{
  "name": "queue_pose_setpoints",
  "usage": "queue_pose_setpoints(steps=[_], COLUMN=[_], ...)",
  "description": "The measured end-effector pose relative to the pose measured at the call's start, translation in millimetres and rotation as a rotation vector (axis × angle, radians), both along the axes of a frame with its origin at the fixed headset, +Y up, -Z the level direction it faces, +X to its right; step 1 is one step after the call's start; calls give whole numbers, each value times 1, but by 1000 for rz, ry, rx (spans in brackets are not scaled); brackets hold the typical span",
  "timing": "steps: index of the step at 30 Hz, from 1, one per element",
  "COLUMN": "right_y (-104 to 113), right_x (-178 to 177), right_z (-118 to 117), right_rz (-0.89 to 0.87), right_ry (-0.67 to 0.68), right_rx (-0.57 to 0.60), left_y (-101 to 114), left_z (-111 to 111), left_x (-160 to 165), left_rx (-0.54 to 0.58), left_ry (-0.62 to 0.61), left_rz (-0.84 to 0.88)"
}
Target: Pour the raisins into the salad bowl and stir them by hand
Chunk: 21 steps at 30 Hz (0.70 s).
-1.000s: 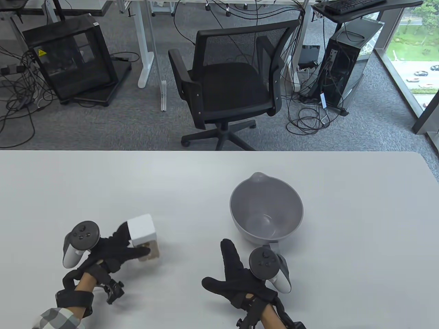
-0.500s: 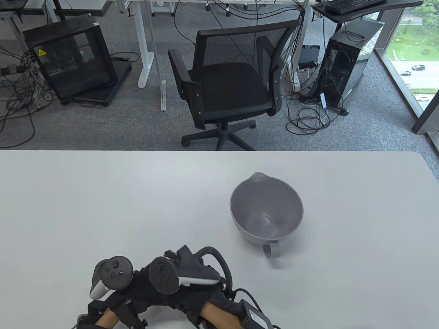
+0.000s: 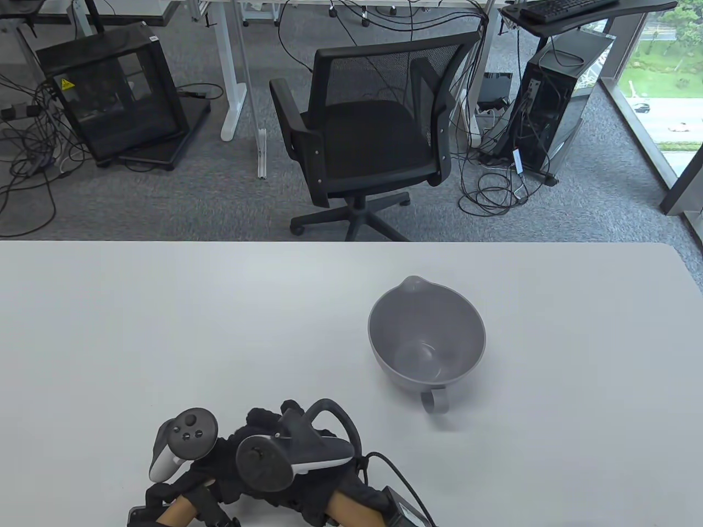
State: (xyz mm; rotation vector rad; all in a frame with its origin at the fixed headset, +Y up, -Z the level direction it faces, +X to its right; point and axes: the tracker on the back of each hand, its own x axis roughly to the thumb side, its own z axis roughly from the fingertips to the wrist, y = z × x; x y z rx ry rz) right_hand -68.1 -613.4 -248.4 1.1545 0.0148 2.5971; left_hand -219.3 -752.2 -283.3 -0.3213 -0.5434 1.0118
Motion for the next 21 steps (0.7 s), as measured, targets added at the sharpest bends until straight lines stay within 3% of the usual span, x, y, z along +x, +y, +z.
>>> queue_pose_setpoints(steps=[1,2,3,4,5,7,8,9,12,14,17,19,21], right_y=[0,-2,-5,-14,-17,-14,-8,9,41,40,-7,-56,-108], right_x=[5,6,4,1,0,-1,0,8,35,50,67,69,63], right_z=[-1,-4,-9,-13,-11,-12,-12,-8,-1,-3,-18,-30,-42], right_rz=[-61,55,227,551,581,445,475,422,127,116,265,342,539], right_ry=[-171,-306,-340,-368,-318,-172,-73,-10,-17,-99,-257,-315,-321], right_rx=[70,133,115,-29,-13,-8,-45,42,149,101,-92,-158,-227], left_y=[1,3,4,5,5,0,-1,-4,-6,-4,0,2,1], left_z=[1,1,2,1,1,-2,-1,-2,-1,-1,-1,-2,-2], left_x=[0,0,1,1,3,-1,-2,-6,-15,-20,-26,-28,-31], left_rx=[20,50,59,57,46,66,19,8,41,35,41,49,58], left_ry=[4,7,6,7,5,-39,-54,-52,-8,13,62,79,85], left_rz=[-25,-46,-51,-39,-41,-62,-53,-73,-90,-70,-30,-22,-23])
